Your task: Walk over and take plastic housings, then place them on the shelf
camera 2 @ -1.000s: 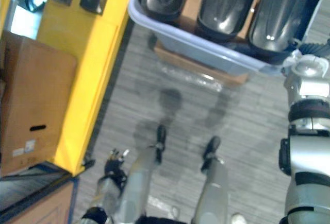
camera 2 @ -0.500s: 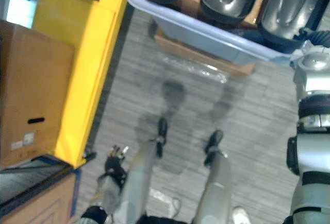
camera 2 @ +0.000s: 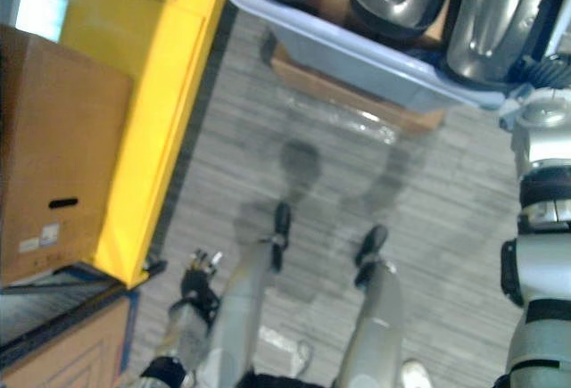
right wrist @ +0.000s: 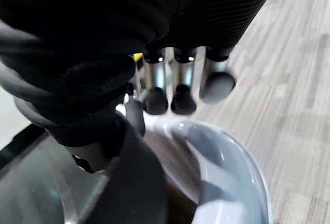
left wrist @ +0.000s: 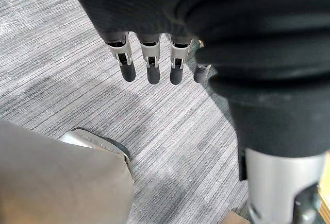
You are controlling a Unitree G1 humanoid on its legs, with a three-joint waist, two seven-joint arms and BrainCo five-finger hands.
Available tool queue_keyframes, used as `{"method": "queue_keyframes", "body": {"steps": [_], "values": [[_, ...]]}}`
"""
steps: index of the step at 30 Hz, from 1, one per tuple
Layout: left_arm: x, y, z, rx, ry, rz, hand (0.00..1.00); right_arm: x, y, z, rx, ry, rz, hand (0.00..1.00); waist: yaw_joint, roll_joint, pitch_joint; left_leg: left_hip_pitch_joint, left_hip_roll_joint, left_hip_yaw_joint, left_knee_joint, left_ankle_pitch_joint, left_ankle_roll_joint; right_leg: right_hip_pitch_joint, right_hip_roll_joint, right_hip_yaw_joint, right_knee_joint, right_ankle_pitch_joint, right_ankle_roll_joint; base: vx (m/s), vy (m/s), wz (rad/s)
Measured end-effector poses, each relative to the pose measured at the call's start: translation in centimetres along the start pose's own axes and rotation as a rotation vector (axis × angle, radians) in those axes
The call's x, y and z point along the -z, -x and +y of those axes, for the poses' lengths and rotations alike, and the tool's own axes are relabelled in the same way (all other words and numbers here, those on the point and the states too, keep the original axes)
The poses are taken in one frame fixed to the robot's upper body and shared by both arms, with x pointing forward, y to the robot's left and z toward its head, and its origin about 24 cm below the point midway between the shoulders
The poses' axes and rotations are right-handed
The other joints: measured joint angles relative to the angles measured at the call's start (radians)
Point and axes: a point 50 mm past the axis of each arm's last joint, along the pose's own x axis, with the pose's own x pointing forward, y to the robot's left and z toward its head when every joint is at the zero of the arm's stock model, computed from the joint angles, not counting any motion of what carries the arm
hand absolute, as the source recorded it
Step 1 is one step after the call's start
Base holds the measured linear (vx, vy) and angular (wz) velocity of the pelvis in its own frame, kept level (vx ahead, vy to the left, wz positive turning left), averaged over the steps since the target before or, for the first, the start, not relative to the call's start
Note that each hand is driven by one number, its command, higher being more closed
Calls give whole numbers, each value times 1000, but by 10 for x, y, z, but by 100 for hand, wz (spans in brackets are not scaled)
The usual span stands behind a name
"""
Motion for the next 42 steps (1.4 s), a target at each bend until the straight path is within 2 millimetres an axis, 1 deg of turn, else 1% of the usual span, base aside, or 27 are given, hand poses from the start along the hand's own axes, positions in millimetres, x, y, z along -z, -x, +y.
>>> {"method": "queue_keyframes", "body": {"steps": [4,7,10,14,17,19,20,21,24,26,27,29,30,31,32,33,34,35,36,37,38,40,42], "values": [[-1,0,-1,2,0,-12,0,-2,0,-1,21,43,-34,100,0,0,0,0,0,0,4,0,0,0,-1,0,7,0,0,51,0,0],[-3,1,-1,4,2,-47,0,-3,1,-2,82,76,-73,100,2,0,0,2,0,0,5,0,0,1,-1,0,8,0,0,38,-1,0],[-6,4,-6,34,-2,-90,0,-1,2,-6,165,82,-80,100,4,0,0,7,0,0,5,1,0,7,-1,0,8,0,0,38,-1,0],[-11,6,-9,16,21,-137,0,-1,3,-10,240,73,-91,100,0,3,-2,34,1,-1,3,1,1,37,0,-3,3,0,-1,40,-4,1],[-16,11,-21,35,43,-187,0,-10,6,-16,326,27,-138,100,-2,5,-3,70,1,-2,-11,1,0,75,2,-7,-9,0,-1,0,0,0],[-26,14,-31,38,85,-243,0,-22,9,-24,398,-51,-183,100,-4,5,-3,89,1,-2,-21,2,0,94,2,-12,-14,0,-1,0,0,0],[-29,14,-32,39,92,-256,0,-24,9,-26,416,-63,-192,100,-5,5,-3,96,0,-2,-28,5,0,101,2,-14,-17,0,-1,7,-23,6],[-35,14,-34,40,103,-282,0,-25,10,-30,444,-87,-197,100,-6,5,-3,107,-1,-5,-38,11,-2,114,2,-22,-26,1,0,22,-24,11],[-56,18,-39,26,145,-378,0,-20,11,-42,533,-140,-173,100,-6,5,-4,159,-3,-10,-78,26,-9,167,2,-38,-49,1,0,45,-37,12],[-78,25,-44,58,169,-470,0,-17,14,-46,562,-162,-181,100,-9,4,-4,217,-6,-15,-124,45,-15,220,3,-54,-75,1,0,68,-64,11],[-84,27,-45,70,177,-496,0,-16,15,-46,565,-168,-190,100,-10,4,-4,234,-6,-17,-139,49,-18,235,4,-56,-82,1,0,81,-72,12],[-109,41,-52,135,200,-600,0,-17,22,-44,564,-204,-249,100,-23,1,-6,303,-8,-19,-200,70,-26,298,8,-75,-114,1,0,70,-58,11],[-114,45,-53,153,186,-630,0,-17,25,-42,561,-210,-270,100,-29,0,-7,325,-9,-21,-218,76,-28,316,8,-81,-123,1,0,76,-48,11],[-123,53,-57,197,154,-678,0,-16,30,-40,561,-202,-315,100,-32,-4,-10,367,-10,-22,-258,89,-32,351,11,-87,-144,1,0,104,-50,10],[-131,61,-60,234,134,-713,0,-11,36,-38,555,-196,-346,100,-33,-9,-26,401,-11,-26,-294,100,-37,380,15,-95,-163,2,1,67,-29,11],[-134,64,-61,249,124,-726,0,-8,38,-38,553,-189,-359,100,-36,-10,-36,417,-11,-30,-311,105,-39,397,17,-104,-175,3,2,116,-29,20],[-140,70,-63,283,86,-758,0,-3,44,-37,548,-176,-387,100,-50,-12,-45,457,-11,-47,-334,110,-41,449,23,-119,-203,6,6,127,-22,27],[-145,77,-62,298,46,-789,0,5,51,-32,533,-154,-403,100,-61,-22,-66,496,-10,-53,-358,110,-42,497,32,-139,-236,9,10,144,-25,22],[-146,79,-60,305,31,-797,0,12,55,-28,519,-129,-404,100,-62,-32,-95,503,-8,-52,-369,110,-42,508,38,-139,-255,13,13,140,-16,3],[-149,84,-56,318,-19,-813,0,26,62,-20,492,-86,-406,100,-62,-48,-150,521,-2,-51,-393,110,-42,535,56,-140,-308,31,15,125,-14,-9],[-152,86,-55,324,-44,-830,0,31,65,-18,483,-67,-409,100,-63,-56,-168,531,1,-50,-399,110,-42,552,63,-140,-334,40,18,172,-9,-11],[-162,94,-57,361,-152,-890,0,44,74,-12,448,5,-425,100,-80,-85,-203,582,-1,-46,-422,110,-42,629,79,-143,-423,76,27,140,11,-5],[-169,95,-64,417,-213,-903,0,47,77,-7,414,54,-443,100,-88,-101,-217,606,-3,-32,-430,109,-40,662,86,-139,-471,102,29,59,30,-17]]}}
